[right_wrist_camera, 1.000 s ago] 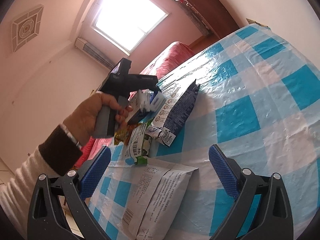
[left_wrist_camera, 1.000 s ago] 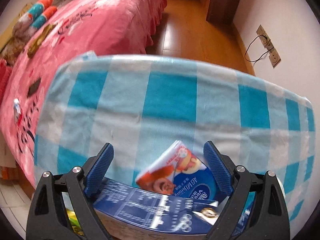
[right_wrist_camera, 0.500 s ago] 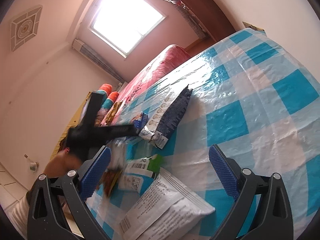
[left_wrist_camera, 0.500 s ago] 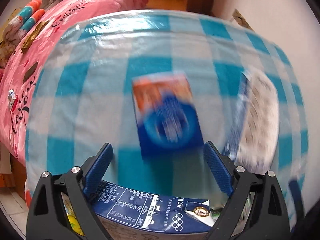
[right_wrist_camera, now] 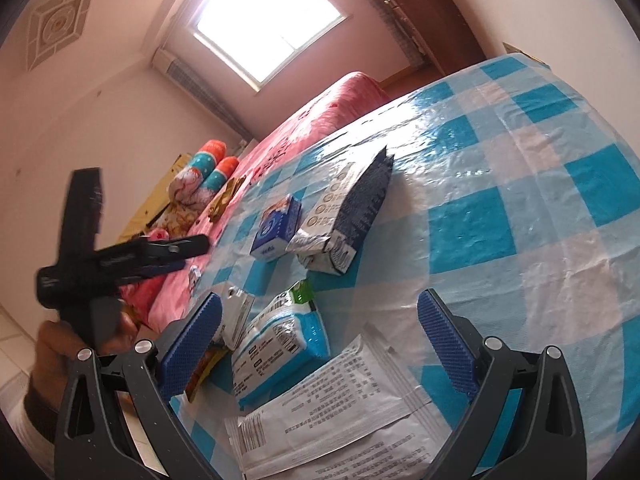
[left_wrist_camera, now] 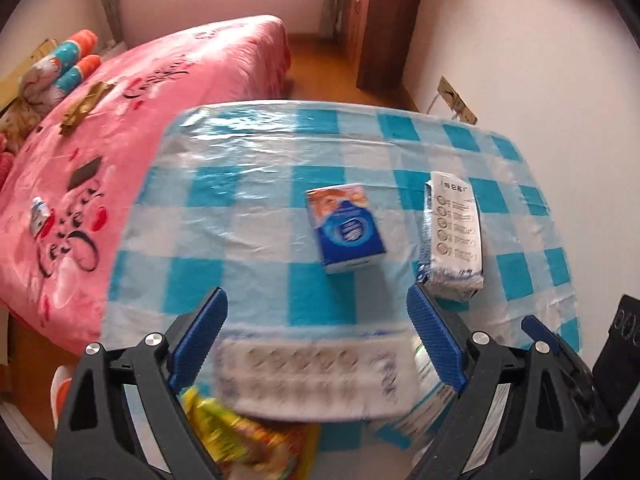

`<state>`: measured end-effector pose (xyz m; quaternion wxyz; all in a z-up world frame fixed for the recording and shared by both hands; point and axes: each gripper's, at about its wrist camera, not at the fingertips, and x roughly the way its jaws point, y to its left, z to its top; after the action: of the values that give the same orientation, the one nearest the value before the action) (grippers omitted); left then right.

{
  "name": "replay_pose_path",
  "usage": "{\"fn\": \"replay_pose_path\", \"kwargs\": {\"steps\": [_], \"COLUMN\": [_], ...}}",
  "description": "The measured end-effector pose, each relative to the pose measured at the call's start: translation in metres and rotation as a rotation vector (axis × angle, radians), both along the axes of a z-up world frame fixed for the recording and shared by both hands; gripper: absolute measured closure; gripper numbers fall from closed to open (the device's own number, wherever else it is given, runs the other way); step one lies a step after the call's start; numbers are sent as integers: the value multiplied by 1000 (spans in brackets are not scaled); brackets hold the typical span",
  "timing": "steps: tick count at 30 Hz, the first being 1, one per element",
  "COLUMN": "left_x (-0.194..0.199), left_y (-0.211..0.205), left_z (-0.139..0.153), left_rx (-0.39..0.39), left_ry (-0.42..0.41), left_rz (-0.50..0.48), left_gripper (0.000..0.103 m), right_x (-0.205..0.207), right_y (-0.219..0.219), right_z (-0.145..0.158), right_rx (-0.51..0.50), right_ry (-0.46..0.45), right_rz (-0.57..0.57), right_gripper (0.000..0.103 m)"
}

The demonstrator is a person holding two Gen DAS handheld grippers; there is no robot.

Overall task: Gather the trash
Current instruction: 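Reach the left gripper toward the yellow snack bag among the cartons, then close the left gripper on the yellow snack bag and lift it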

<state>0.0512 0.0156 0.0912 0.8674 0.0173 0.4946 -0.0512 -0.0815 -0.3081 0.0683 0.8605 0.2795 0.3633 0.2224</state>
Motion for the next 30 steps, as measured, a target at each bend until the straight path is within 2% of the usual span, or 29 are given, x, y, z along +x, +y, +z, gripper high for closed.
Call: {"fn": "replay_pose_path", "kwargs": {"steps": [4, 7, 12, 19, 26, 28, 29, 30], "left_x": [-26, -48, -83, -90, -77, -76, -75, -74], "left_y": [29, 53, 85, 86, 74, 70, 67, 65], "left_z": [3, -8, -32, -70, -74, -74, -73, -73], "left_rx": [-26, -40, -207, -348, -291, -257, -230, -209], "left_ry": [-22, 10, 41, 67, 16, 8, 3, 0], "left_rz": [35, 98, 235, 345, 333, 317, 309, 305], "left_gripper": [11, 11, 11, 11, 12, 20, 29, 32], "right_x": [1, 3, 3, 2, 0, 0, 1, 1], "right_y": [9, 12, 15, 16, 18, 19, 19, 20], "right_z": [0, -1, -2, -2, -3, -4, -4, -5], "right_rx": [-26, -31, -37, -36, -35, -43, -45, -47], "right_ry": [-1, 8, 8, 7, 17, 20, 22, 26], "right_rz": [36, 46, 50, 53, 80, 86, 89, 93], "right_gripper": [6, 6, 6, 6, 6, 6, 6, 6]}}
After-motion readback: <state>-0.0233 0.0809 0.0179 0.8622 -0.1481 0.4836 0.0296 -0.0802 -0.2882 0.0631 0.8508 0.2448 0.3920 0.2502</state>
